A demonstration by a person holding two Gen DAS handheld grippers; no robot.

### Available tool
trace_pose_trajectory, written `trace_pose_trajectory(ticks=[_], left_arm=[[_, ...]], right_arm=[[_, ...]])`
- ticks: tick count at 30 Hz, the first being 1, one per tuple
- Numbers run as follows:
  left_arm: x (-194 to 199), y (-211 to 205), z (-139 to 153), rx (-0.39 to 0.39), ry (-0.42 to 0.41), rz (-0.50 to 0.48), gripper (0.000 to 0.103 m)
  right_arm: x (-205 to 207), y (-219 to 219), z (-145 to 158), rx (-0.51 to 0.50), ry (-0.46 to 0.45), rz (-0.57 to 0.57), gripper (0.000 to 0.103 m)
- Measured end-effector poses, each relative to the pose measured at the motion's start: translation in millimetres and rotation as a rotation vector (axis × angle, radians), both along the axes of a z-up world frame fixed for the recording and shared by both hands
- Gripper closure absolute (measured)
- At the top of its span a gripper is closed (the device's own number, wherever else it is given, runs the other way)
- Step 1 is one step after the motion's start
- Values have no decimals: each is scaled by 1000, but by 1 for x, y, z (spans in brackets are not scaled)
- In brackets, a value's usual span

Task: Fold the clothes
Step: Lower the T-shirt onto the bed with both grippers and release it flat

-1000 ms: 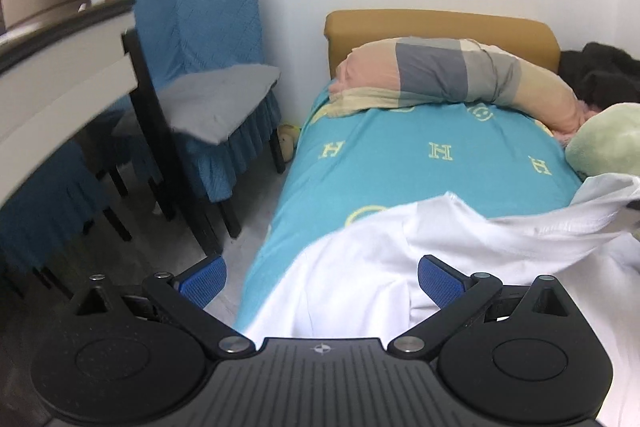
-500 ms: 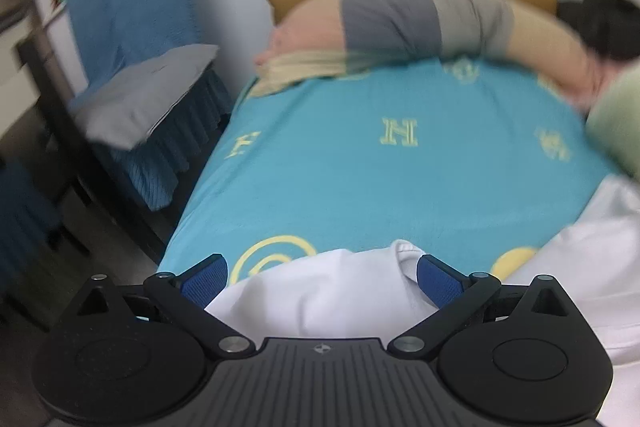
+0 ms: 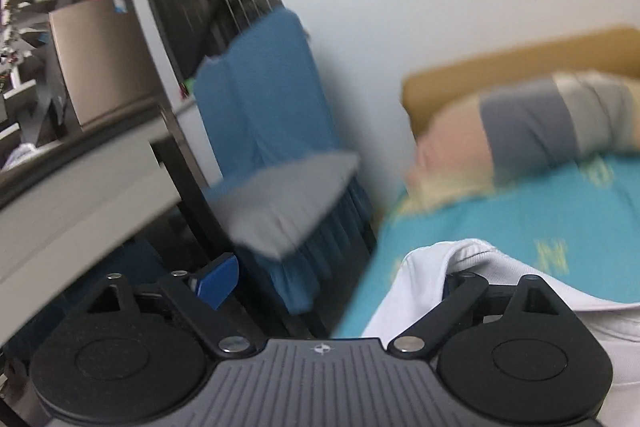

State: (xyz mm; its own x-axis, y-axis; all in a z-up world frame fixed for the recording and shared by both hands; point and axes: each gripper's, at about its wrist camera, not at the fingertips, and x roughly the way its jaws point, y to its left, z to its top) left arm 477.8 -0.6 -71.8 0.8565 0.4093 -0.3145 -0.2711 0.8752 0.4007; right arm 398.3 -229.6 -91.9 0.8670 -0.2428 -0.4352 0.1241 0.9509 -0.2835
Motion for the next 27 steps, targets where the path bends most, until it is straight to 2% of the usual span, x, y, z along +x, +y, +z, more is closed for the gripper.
trace_pose_trajectory(ticks=[1,4,7,9,12,14,17,19,20,23,24,26,27], left_arm=[[8,3,9,-1,-21,2,10],[46,8,9,13,-30,21,10],[88,13,-10,39,-29,13,10],[116,16,-32,50,9,3,9],[155,28,-75,-4,132,-34,7],[174,33,-96,-79,269,-68,6],[190,35,-111,-118,466,-138,7],[191,29,-104,-59,521,-207,0],[195,26,-101,-45,594,-244,0],[201,22,-76,-65,688,-279,1],[203,20,-67,-72,720,-291,0],[194,19,-46,-153,715,-334,1],[188,18,-37,-189,705,-354,0]], right_arm=[[10,2,3,-1,-17,-10,12],[48,9,9,8,-48,-45,12],[101,18,4,18,-57,-78,12],[132,16,-8,31,-34,-87,12],[172,13,-36,62,49,-91,12],[190,10,-58,87,155,-67,12],[204,8,-80,102,293,-13,12],[208,3,-75,132,326,23,12],[211,0,-72,149,352,41,12],[222,0,-64,238,524,122,12],[220,1,-58,284,536,147,12],[214,3,-45,376,559,197,12],[209,2,-40,439,539,185,12]])
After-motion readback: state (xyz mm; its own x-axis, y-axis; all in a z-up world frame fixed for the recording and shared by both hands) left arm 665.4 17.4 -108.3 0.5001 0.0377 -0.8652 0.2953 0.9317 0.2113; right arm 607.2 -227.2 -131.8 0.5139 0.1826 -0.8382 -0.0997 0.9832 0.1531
